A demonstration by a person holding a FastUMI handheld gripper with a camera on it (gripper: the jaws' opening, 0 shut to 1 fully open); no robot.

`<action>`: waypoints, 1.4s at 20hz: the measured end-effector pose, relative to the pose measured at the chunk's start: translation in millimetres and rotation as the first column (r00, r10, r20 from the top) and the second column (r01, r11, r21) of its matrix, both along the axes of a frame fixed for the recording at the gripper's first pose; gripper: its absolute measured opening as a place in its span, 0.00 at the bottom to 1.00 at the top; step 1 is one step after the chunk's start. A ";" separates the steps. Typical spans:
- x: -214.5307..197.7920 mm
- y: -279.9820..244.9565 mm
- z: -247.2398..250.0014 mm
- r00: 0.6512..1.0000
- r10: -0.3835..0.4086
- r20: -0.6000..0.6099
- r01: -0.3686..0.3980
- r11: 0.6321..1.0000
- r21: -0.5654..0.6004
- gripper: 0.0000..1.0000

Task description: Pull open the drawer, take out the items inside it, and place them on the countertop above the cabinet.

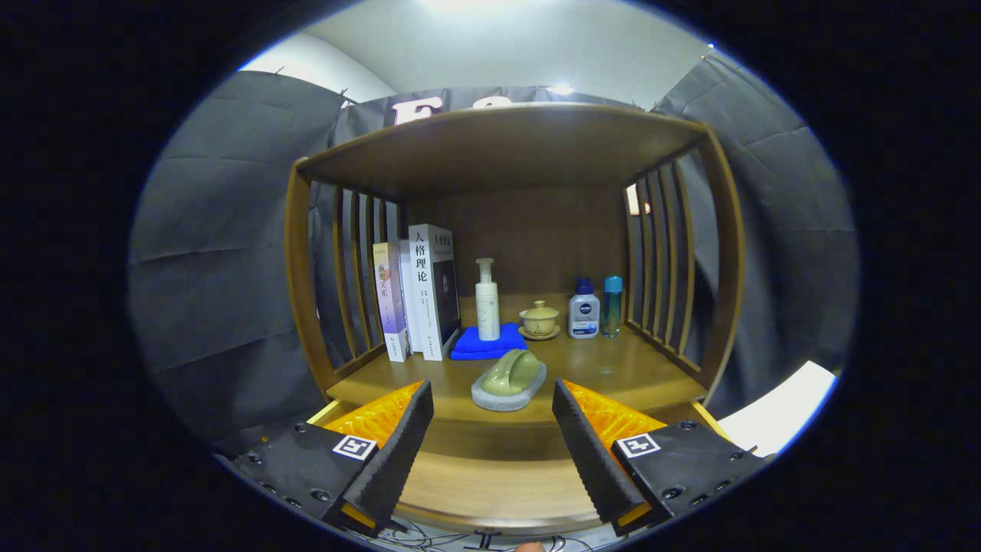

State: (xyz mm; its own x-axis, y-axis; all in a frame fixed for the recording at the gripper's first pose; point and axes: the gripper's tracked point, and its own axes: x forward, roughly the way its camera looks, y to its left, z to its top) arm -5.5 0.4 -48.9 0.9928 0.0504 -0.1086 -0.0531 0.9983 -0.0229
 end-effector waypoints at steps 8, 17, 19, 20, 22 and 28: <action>-63.7 1.1 -27.0 1.000 0.011 0.024 -0.011 0.999 -0.031 0.98; -93.2 8.4 -79.8 0.998 0.025 -0.049 -0.028 0.998 -0.060 0.98; -93.7 10.4 -90.9 0.997 0.029 -0.075 -0.033 0.998 -0.059 0.98; -94.7 10.9 -98.0 0.995 0.029 -0.092 -0.035 0.998 -0.060 0.98; -94.7 10.6 -111.7 0.991 0.026 -0.129 -0.035 0.997 -0.066 0.98; -89.2 4.8 -140.5 0.978 -0.003 -0.207 -0.010 0.998 -0.059 0.98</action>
